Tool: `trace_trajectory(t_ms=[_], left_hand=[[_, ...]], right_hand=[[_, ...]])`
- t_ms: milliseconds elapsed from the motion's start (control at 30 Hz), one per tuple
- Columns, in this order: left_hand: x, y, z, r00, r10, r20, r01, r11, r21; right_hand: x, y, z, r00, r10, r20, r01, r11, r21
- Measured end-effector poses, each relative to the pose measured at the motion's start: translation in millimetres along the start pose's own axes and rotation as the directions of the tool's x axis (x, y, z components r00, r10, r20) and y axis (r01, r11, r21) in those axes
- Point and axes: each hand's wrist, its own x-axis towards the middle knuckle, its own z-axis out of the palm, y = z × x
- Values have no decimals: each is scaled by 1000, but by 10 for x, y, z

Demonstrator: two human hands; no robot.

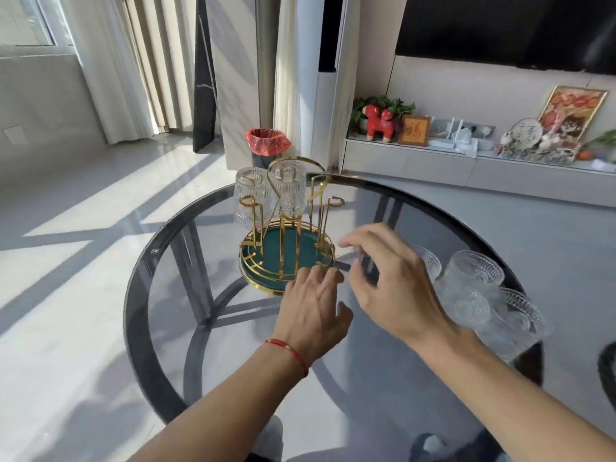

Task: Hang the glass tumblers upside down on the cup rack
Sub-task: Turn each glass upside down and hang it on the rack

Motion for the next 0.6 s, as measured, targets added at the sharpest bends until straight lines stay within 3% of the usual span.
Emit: trace_trajectory(t_ms=[100, 200, 400, 500, 600], left_hand=[[11, 54, 80, 999, 41, 15, -38, 985, -170], [5, 117, 115, 998, 67, 13, -62, 969, -237], [-21, 509, 199, 985, 129, 113, -51, 849, -525], [-14, 786, 296, 983, 120, 139, -13, 801, -598], [4, 994, 407, 990, 108, 88, -42, 835, -549]], right_hand=[[-516, 85, -164, 996, 58, 62, -57, 998, -24], [-696, 274, -309, 962, 246, 118, -249, 968, 16], [-738, 417, -599, 942, 331, -61, -319, 936, 148], [-741, 553, -738, 858, 491, -149, -445, 857, 262], [-745, 688, -835, 761, 614, -208, -552, 782, 290]])
